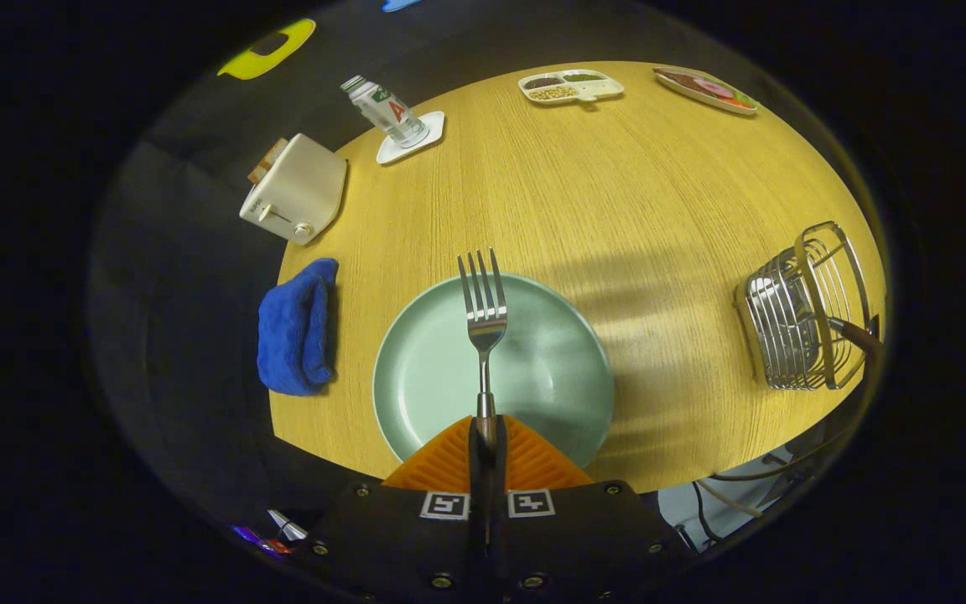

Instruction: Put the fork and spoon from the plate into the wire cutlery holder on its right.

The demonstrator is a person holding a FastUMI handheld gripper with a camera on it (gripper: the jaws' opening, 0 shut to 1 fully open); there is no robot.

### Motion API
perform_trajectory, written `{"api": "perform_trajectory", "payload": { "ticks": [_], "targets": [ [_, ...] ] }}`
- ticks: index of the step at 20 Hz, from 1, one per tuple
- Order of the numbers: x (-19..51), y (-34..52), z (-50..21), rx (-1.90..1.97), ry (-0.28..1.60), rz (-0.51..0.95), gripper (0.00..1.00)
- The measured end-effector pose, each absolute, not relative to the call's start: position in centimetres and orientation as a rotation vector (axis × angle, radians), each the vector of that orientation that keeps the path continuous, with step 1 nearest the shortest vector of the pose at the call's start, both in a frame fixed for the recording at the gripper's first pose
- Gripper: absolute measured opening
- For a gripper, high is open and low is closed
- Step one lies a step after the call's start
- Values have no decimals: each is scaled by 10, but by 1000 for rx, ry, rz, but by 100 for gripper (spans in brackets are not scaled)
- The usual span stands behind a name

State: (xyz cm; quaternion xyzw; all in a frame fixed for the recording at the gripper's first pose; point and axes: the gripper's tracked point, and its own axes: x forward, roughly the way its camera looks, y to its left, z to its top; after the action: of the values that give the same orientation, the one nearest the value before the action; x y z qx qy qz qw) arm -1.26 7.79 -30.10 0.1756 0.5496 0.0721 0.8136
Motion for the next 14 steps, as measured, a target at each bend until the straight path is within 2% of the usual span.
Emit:
{"api": "perform_trajectory", "payload": {
  "ticks": [14],
  "targets": [
    [-18, -31, -254, 511, 1002, -57, 3]
  ]
}}
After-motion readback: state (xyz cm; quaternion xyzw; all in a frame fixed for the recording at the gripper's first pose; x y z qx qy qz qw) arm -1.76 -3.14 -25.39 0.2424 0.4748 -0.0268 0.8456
